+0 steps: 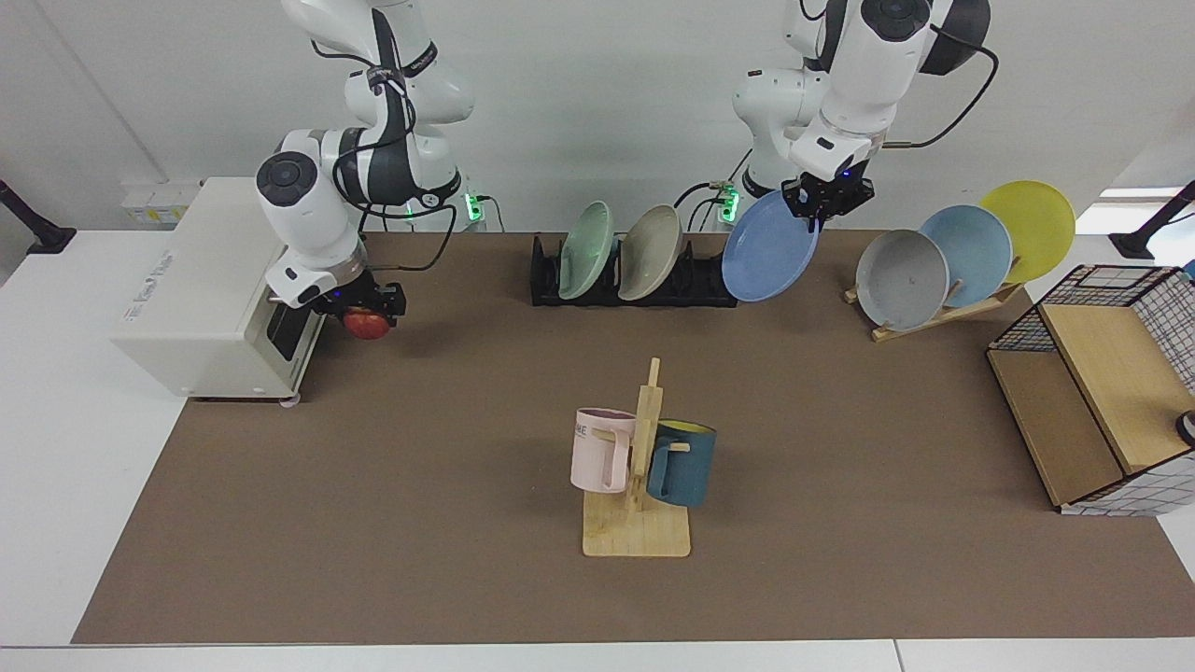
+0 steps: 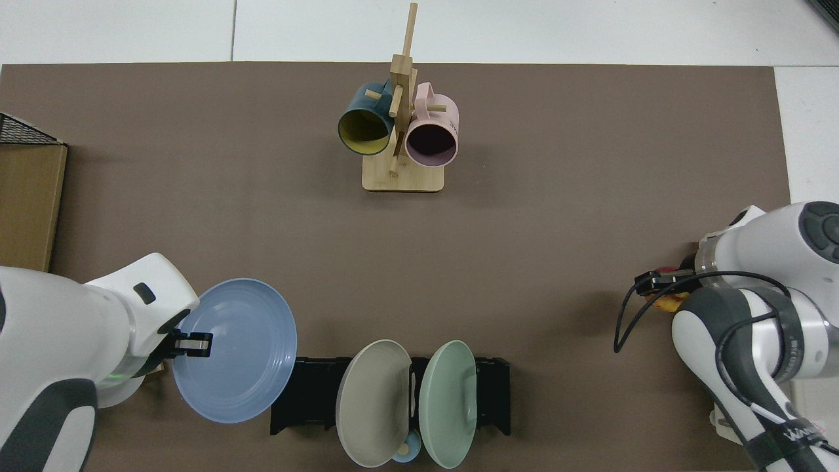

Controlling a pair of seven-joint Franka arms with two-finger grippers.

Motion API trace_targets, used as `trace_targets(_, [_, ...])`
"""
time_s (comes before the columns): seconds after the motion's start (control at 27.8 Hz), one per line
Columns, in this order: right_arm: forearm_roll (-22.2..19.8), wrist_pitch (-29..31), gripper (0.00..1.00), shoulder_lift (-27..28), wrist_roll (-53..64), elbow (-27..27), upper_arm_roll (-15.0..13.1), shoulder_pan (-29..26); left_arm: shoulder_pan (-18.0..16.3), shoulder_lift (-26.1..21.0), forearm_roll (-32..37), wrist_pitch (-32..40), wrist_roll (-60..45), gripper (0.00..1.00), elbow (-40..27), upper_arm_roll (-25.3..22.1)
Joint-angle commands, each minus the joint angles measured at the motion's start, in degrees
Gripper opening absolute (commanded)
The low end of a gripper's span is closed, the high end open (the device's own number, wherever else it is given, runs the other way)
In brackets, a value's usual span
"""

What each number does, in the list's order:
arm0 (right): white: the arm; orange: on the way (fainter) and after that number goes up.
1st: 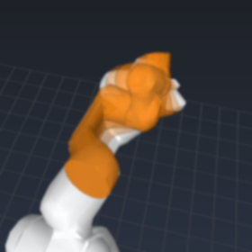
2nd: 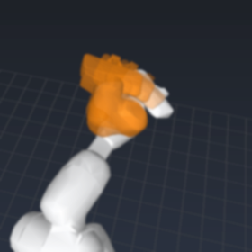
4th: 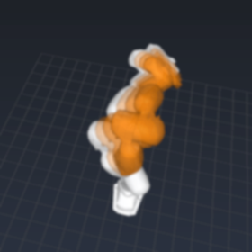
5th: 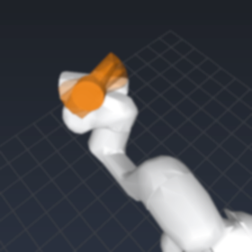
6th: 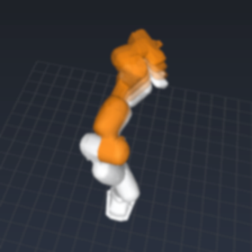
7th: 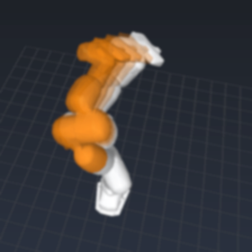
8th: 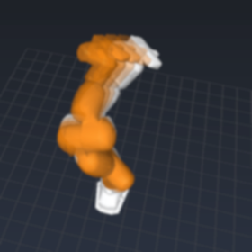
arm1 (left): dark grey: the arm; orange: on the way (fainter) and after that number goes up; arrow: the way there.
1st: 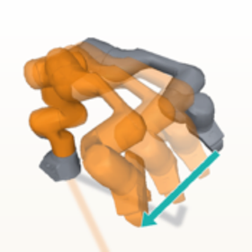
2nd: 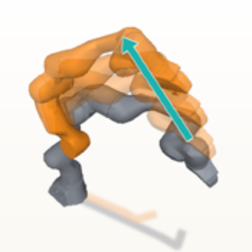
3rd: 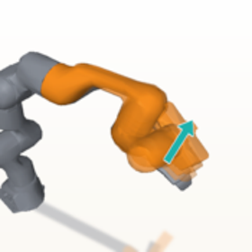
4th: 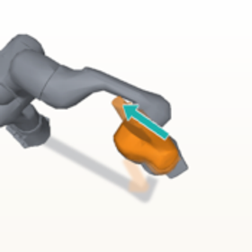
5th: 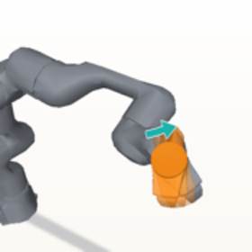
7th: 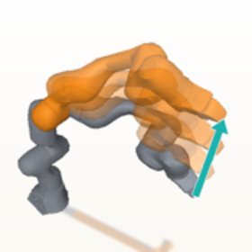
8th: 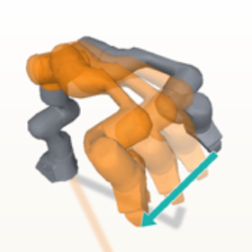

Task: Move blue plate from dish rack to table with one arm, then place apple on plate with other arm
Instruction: 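Carry the blue plate with the left gripper toward the table middle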

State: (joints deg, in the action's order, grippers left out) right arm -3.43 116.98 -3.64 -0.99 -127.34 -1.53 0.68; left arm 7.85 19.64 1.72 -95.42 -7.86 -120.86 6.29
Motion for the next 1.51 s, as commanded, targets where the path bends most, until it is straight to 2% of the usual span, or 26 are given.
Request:
trace_targets(0.0, [-0.4,-5.4,0.04,-0.8,0.6,4.5,0.1,0.2,-1.8,-3.3,0.9,0.1,0.1,0.0,4.0,0.2])
trace_targets(0.11, [-0.4,-8.2,0.0,-1.4,0.6,7.1,0.2,0.2,-2.9,-5.9,0.4,-0.1,1.9,0.0,7.2,0.2])
trace_targets(0.36, [0.3,-12.8,0.0,-2.0,0.6,13.2,0.2,0.1,-5.0,-14.1,-0.7,0.0,3.6,0.0,17.2,0.1])
trace_targets(0.5, [0.7,-15.5,0.0,-2.1,0.6,16.0,0.2,0.1,-6.7,-17.3,-1.6,-1.0,4.1,0.0,18.4,0.2])
trace_targets(0.68, [0.8,-17.4,0.0,-1.9,1.1,18.9,0.3,0.1,-10.6,-18.1,-8.0,-4.9,7.7,0.0,18.1,0.3])
trace_targets(0.97, [1.0,-17.2,0.0,-1.6,2.0,19.5,0.4,0.1,-9.9,-21.6,-9.4,-10.6,7.8,0.0,15.9,0.5])
trace_targets(1.15, [1.0,-17.0,0.0,-1.9,2.0,18.9,0.4,0.2,-9.8,-25.5,-15.0,-15.7,8.2,0.0,13.2,1.4])
trace_targets(1.3, [1.0,-16.9,0.0,-2.0,2.0,18.6,0.4,0.2,-6.2,-28.0,-18.8,-21.9,8.4,0.0,10.3,1.4])
trace_targets(1.48, [1.0,-16.9,0.0,-2.1,1.7,18.4,0.5,0.4,-4.7,-29.0,-25.3,-26.5,8.9,0.0,6.7,1.5])
